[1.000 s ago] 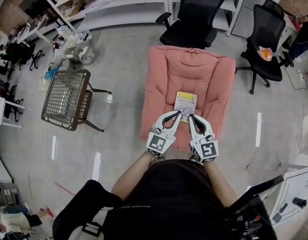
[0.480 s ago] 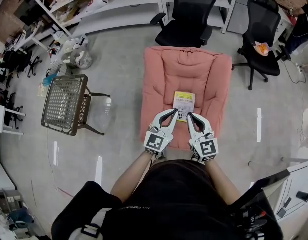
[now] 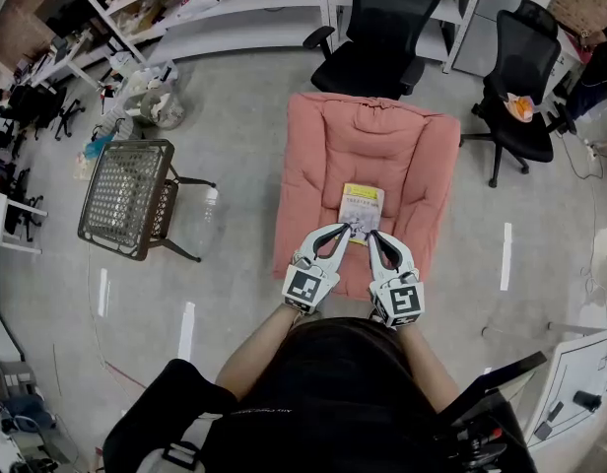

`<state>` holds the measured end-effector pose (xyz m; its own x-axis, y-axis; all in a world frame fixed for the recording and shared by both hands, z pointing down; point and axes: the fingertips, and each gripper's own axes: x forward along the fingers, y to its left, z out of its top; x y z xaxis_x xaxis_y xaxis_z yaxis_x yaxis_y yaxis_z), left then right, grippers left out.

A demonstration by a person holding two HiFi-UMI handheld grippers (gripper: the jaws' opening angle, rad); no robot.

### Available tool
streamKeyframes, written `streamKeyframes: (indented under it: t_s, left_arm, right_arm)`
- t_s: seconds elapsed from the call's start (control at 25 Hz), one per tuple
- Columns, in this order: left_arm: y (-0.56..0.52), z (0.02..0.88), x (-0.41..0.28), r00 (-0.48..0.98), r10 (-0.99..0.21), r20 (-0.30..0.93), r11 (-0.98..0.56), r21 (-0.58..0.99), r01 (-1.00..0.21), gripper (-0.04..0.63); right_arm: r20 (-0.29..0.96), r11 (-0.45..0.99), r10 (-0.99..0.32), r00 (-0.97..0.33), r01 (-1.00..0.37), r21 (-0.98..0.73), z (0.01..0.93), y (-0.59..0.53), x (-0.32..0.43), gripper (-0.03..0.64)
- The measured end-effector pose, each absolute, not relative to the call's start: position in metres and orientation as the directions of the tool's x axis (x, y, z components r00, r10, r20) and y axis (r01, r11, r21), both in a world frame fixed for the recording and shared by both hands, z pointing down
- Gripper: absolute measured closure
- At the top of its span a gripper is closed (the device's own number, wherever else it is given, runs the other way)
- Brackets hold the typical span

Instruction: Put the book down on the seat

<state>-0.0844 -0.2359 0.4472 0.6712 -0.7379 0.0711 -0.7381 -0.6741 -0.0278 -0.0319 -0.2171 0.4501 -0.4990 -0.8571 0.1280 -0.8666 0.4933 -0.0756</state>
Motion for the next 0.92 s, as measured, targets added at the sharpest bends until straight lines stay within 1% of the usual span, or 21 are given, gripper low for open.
streamKeyframes:
  t_s: [0.48,0.92]
  left_arm:
    - [-0.233,0.453,-0.084,0.659,-0.748,0.073,-0.662,-0.017,-0.749,0.595]
    - [-0.232,0.459,-0.083,0.658,-0.748,0.085,-0.661,-0.007,-0.751,0.595]
  right_arm:
    - [0.125,0.521,-0.841,-0.526,-0.85,-0.072,0.453,-0.215,-0.037,0.607]
    - [0.133,0.507,-0.848,-0.513,-0.858,-0.081,0.456,-0.217,-0.031,0.607]
